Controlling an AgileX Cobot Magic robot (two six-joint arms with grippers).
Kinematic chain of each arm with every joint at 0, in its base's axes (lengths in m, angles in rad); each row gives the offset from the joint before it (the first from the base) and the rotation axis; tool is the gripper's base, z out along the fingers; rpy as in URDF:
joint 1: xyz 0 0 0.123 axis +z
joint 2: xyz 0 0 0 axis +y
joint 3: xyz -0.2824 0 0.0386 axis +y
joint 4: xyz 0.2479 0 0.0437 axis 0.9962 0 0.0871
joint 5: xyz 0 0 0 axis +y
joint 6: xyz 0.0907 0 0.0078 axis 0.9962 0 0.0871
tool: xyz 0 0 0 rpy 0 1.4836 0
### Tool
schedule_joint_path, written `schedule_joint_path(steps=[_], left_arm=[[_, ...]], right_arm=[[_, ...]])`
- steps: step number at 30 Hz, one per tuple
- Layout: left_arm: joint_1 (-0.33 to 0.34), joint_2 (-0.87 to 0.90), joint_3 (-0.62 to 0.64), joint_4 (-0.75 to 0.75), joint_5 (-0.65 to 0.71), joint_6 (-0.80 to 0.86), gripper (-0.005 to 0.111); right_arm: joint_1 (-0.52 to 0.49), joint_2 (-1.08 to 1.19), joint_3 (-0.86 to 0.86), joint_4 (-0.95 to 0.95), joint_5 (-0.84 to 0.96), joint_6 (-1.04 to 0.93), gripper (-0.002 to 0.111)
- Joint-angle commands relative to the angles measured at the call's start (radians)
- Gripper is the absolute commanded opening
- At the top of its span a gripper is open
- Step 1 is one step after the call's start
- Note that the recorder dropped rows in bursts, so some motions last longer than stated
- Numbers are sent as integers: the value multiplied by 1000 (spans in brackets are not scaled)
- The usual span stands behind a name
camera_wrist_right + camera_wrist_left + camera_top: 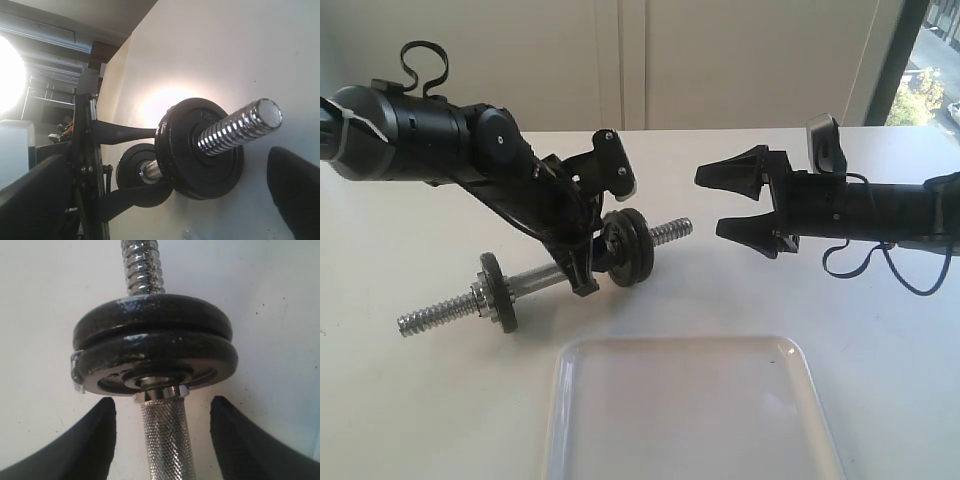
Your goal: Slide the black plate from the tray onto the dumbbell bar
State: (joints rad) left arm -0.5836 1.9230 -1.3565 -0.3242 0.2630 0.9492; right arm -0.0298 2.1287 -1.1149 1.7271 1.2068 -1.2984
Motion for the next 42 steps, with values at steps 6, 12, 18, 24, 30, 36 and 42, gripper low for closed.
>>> schedule_joint_path(steps=[6, 12, 18, 24, 30, 36, 42], left_arm=[[2, -38, 0, 22, 19, -11, 60], [2, -94, 0, 74, 19, -66, 60], [2, -162, 0, 174, 72, -207, 49], [8, -259, 0, 250, 201, -345, 3], [93, -412, 49, 251, 313, -538, 0], [118, -747, 309, 251, 283, -717, 0], [118, -1296, 581, 255, 260, -901, 0]], right_arm=[[-11, -10, -3, 6, 14, 2, 104], [-11, -10, -3, 6, 14, 2, 104], [-13, -14, -3, 6, 14, 2, 87], [-50, -73, -1, 2, 14, 2, 32], [-49, -267, 12, -83, 14, -27, 14], [-49, -706, 183, -118, 14, -141, 0], [-49, -1363, 382, -424, -358, 51, 0]])
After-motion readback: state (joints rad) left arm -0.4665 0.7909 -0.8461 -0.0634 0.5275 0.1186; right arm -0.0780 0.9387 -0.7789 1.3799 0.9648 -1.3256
